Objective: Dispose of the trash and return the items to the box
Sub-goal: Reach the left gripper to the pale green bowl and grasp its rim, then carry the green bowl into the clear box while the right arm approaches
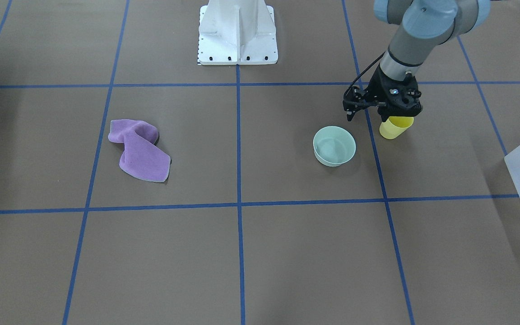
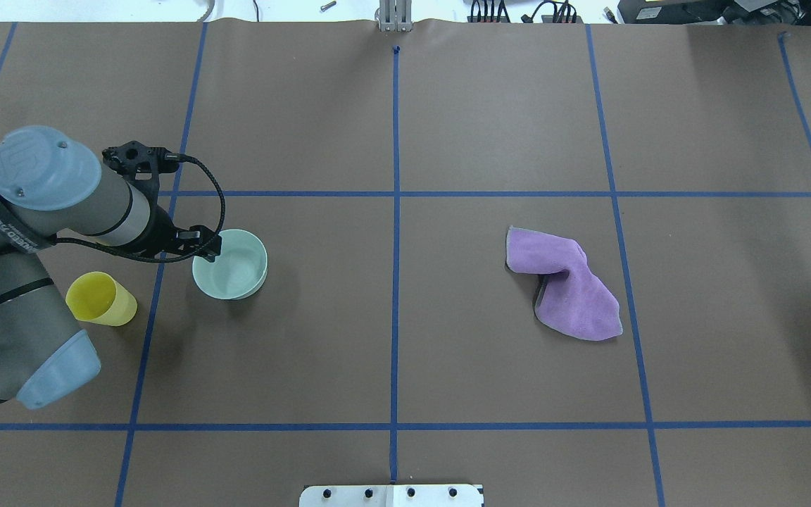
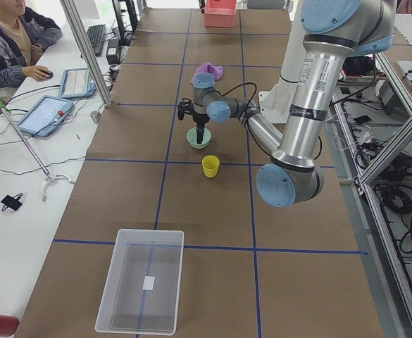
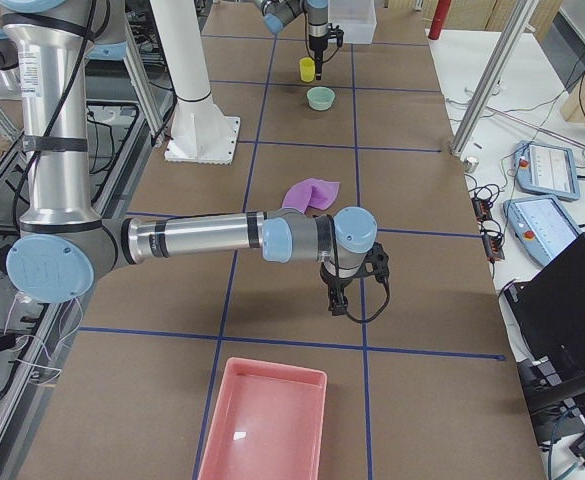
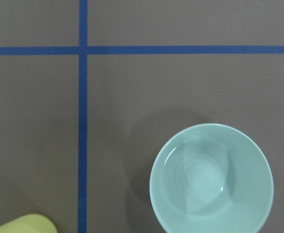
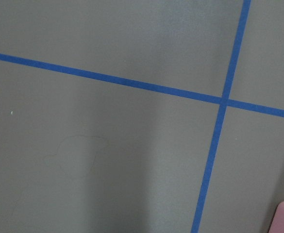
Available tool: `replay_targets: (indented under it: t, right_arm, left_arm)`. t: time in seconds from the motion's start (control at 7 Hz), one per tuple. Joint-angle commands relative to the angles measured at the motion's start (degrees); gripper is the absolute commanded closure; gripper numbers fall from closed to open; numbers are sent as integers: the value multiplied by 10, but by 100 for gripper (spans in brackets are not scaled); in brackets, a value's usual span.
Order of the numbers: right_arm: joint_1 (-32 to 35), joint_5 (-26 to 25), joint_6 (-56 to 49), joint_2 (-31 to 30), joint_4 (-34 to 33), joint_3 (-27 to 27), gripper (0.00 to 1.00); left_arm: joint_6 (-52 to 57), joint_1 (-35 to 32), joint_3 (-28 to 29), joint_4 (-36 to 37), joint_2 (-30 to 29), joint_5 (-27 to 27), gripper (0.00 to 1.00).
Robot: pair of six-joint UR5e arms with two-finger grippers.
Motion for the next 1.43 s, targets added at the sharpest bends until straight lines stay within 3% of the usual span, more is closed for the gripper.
replay_targets:
  t: [0.0,0.14,0.29,0.57,1.0,1.29]
  right_arm:
    - [-5,0,2,-1,0,0,0]
    - [-5,2,3,0,0,2,0]
    - [-5,3,4,-1,0,5,0]
    - [-6,3,3,0,1,7,0]
    - [-6,5,4,1,1,10,0]
    - [-6,5,5,2,0,33,0]
  left_arm:
    - [-2,1,47,-33,-7,4,3]
    - [-3,1,77,-63,-8,4,7]
    - [-17,2,98,-98,-11,4,18]
    - [-36,6,106,-113,-22,0,100]
    - [-26,4,85,-114,-21,-12,100]
    - [58,-77,15,-106,34,-115,100]
